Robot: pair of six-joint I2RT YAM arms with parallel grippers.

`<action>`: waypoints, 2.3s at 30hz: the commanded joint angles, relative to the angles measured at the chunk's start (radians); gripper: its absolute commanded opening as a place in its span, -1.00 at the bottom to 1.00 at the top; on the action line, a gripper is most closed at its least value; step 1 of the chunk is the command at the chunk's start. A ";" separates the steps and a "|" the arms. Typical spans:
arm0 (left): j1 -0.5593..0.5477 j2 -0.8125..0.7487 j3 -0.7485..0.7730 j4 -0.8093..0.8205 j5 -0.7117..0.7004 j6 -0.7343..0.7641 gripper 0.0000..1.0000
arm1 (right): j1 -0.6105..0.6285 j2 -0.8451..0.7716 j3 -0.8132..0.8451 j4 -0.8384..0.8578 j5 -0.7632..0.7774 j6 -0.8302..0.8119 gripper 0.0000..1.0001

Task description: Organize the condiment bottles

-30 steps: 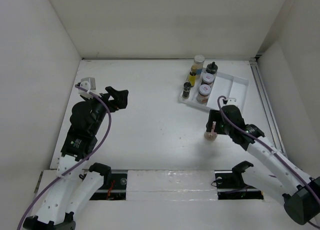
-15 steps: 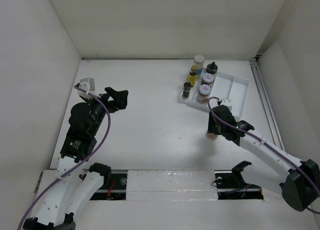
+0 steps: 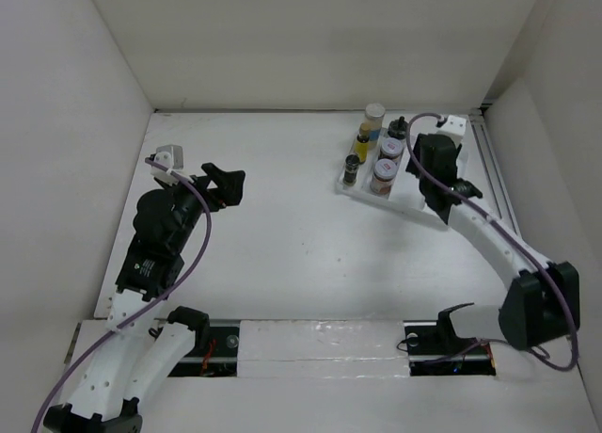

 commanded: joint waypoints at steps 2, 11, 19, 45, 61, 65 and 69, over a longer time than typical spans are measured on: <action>0.003 0.000 0.019 0.040 0.013 0.004 1.00 | -0.139 0.198 0.152 0.259 -0.087 -0.075 0.06; 0.003 0.011 0.019 0.031 0.004 0.004 1.00 | -0.295 0.551 0.403 0.250 -0.315 -0.082 0.08; 0.003 0.034 0.028 0.031 0.004 0.013 1.00 | -0.344 0.670 0.465 0.240 -0.439 -0.068 0.13; 0.003 0.043 0.038 0.031 -0.025 0.013 1.00 | -0.083 0.160 0.293 0.365 -0.526 -0.198 1.00; 0.003 -0.035 0.019 0.031 -0.096 0.013 1.00 | 0.493 0.411 0.077 0.554 -0.829 -0.169 0.88; 0.003 -0.035 0.019 0.040 -0.096 0.013 1.00 | 0.525 0.411 -0.009 0.583 -0.786 -0.157 0.88; 0.003 -0.035 0.010 0.049 -0.073 0.013 1.00 | 0.550 0.422 -0.009 0.568 -0.763 -0.167 0.88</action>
